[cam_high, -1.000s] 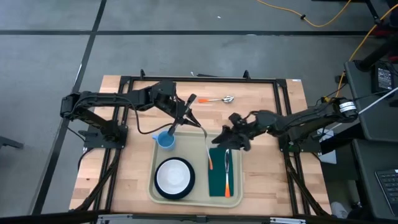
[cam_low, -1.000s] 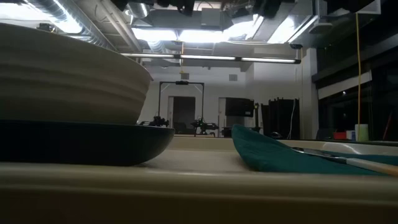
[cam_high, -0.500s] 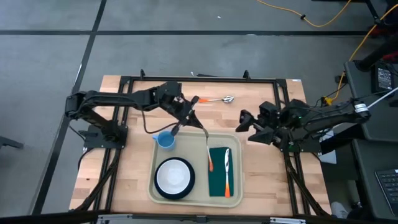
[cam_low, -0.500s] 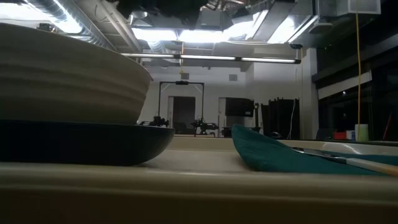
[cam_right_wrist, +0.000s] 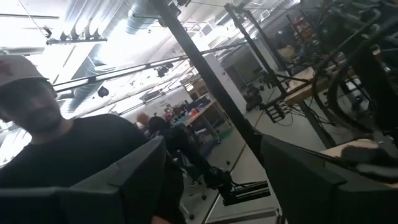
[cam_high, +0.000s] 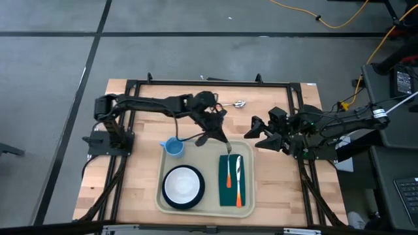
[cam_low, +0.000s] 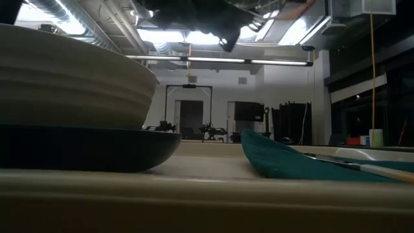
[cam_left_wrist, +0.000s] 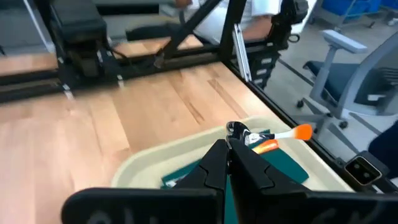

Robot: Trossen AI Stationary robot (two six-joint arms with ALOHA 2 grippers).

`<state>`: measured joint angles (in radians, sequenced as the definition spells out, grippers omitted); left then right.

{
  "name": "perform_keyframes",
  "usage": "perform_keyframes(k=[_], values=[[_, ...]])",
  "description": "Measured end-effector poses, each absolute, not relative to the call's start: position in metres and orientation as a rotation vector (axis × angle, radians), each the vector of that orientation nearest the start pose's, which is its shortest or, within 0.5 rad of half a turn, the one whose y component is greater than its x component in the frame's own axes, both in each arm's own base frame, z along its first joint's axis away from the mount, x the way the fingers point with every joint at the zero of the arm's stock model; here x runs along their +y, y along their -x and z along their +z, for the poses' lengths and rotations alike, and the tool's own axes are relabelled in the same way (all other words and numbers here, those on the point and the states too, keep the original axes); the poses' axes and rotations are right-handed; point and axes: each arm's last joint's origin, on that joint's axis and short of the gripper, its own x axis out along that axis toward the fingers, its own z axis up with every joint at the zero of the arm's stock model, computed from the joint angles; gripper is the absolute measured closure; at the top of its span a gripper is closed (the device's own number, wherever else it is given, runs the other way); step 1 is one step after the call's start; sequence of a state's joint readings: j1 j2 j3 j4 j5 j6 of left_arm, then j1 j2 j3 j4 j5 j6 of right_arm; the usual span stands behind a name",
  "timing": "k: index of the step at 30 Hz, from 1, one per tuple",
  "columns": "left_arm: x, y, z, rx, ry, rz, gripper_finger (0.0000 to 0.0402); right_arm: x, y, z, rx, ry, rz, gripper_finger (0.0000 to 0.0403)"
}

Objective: Set up tray
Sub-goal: Put the orange fork on top of the napkin to the left of the orange knife

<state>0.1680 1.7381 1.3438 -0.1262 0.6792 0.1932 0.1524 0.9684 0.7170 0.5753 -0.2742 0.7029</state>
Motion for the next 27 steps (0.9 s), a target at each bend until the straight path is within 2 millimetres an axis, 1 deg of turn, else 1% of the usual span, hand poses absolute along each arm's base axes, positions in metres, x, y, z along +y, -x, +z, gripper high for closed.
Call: perform_keyframes(k=[3,7,13,20,22,27], values=[[0.049,-0.401,0.273,0.464,0.073,-0.561,0.04,0.04,-0.21,0.348,-0.162,-0.663,0.515,0.0134],[0.05,-0.413,0.254,0.536,0.207,-0.58,0.04,0.04,-0.21,0.348,-0.162,-0.659,0.514,0.0134],[0.051,-0.422,0.229,0.616,0.305,-0.596,0.04,0.041,-0.21,0.347,-0.156,-0.611,0.523,0.0134],[0.051,-0.43,0.198,0.716,0.427,-0.554,0.04,0.041,-0.21,0.346,-0.14,-0.608,0.518,0.0134],[0.049,-0.432,0.194,0.729,0.439,-0.553,0.04,0.041,-0.21,0.345,-0.133,-0.609,0.516,0.0134],[0.039,-0.437,0.189,0.719,0.426,-0.548,0.04,0.041,-0.21,0.345,-0.13,-0.609,0.516,0.0134]])
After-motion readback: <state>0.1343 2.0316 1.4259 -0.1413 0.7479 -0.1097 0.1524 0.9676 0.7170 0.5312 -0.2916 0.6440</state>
